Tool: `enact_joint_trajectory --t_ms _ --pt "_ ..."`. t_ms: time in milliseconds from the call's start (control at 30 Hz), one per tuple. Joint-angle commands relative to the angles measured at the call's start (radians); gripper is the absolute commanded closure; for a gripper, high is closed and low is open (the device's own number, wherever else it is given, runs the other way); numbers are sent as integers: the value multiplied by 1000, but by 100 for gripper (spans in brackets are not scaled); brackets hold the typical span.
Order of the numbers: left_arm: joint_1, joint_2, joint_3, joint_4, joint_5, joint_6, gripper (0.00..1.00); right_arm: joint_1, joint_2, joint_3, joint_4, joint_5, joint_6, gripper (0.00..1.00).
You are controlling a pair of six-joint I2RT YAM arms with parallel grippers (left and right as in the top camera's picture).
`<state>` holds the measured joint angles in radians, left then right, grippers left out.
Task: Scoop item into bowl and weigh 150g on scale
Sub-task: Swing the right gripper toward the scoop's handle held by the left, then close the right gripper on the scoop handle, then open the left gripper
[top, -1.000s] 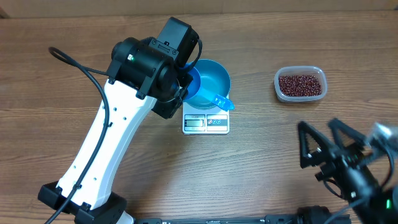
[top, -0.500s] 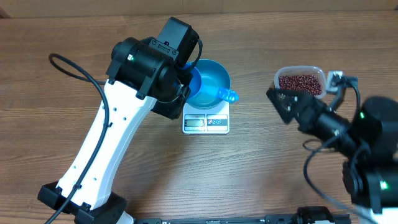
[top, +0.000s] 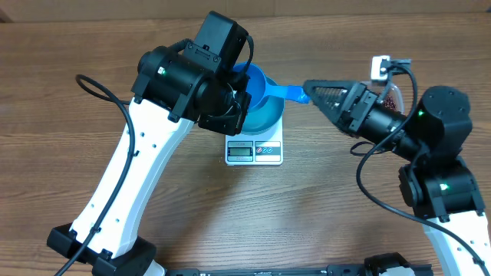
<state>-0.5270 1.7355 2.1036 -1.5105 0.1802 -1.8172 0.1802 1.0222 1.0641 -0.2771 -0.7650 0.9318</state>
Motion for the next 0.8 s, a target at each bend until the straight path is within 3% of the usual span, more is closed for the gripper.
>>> enact_joint_trajectory --t_ms 0,233,367,567,767 --pt "-5 5 6 10 81 -24 96 56 1 18 12 32 38 0" --pt "-11 5 6 11 131 -23 96 129 1 18 14 121 37 0" --pt "-20 5 6 10 130 -24 96 130 1 18 15 148 37 7" --pt "-29 5 7 10 119 -24 96 130 1 18 15 174 37 39" --pt "-49 6 7 13 51 -23 96 130 1 18 14 181 37 54"
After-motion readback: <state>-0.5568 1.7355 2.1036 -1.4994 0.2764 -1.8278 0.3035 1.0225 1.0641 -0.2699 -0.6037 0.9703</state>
